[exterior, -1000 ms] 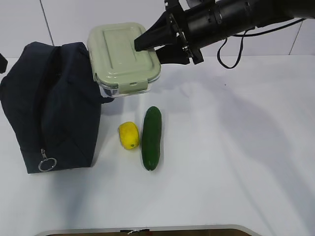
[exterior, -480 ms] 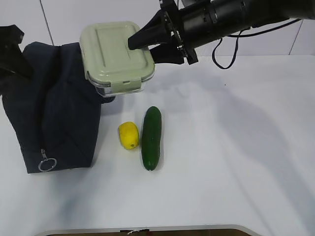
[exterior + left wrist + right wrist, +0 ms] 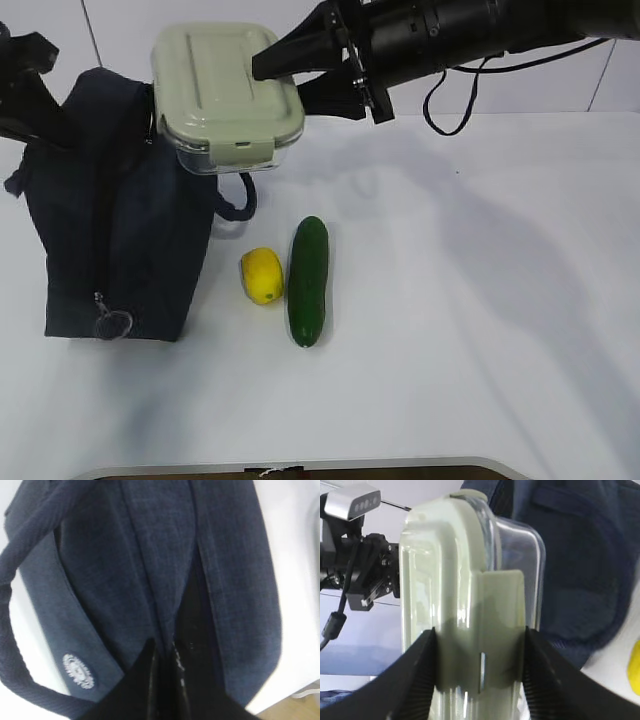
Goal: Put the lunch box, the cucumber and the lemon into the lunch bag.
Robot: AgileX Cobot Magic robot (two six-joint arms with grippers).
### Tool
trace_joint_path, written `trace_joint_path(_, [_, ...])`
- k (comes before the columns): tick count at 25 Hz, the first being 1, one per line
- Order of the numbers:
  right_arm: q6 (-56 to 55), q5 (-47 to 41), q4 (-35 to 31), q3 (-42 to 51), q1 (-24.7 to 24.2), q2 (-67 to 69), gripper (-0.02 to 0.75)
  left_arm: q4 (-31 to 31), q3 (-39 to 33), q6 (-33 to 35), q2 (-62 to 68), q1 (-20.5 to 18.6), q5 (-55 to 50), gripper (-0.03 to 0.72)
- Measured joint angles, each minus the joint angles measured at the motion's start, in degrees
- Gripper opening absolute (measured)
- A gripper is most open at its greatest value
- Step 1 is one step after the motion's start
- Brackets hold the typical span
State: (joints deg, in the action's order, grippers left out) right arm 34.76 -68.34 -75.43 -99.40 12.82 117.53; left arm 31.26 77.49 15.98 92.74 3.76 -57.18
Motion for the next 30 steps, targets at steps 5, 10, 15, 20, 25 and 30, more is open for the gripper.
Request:
trace_joint_path(5, [0.00, 2.25, -1.04, 0.00, 0.13, 0.00, 0.387, 2.65, 0.00, 1.38, -1.42, 0.00, -1.12, -0.008])
trace_joint_path(10, [0.38, 6.71, -1.28, 0.00, 1.88, 0.00, 0.387, 7.97, 0.00, 3.65, -2.33, 0.00, -1.49, -0.008])
trace_joint_path(15, [0.97, 9.38, -1.50, 0.00, 2.79, 0.76, 0.387, 9.75, 0.00, 4.74, -2.89, 0.00, -2.51, -0.008])
trace_joint_path(20, [1.07, 10.99, -1.50, 0.00, 2.79, 4.42, 0.387, 11.83, 0.00, 6.35, -4.18, 0.00, -2.80, -0.009])
trace_joint_path(25, [1.07, 11.65, -1.65, 0.00, 3.35, 6.53, 0.387, 12.79, 0.00, 7.52, -4.40, 0.00, -2.32, -0.009])
trace_joint_path(30, [2.25, 13.43, -2.32, 0.00, 6.85, 6.53, 0.387, 16.17, 0.00, 9.28, -3.28, 0.00, -2.08, -0.009])
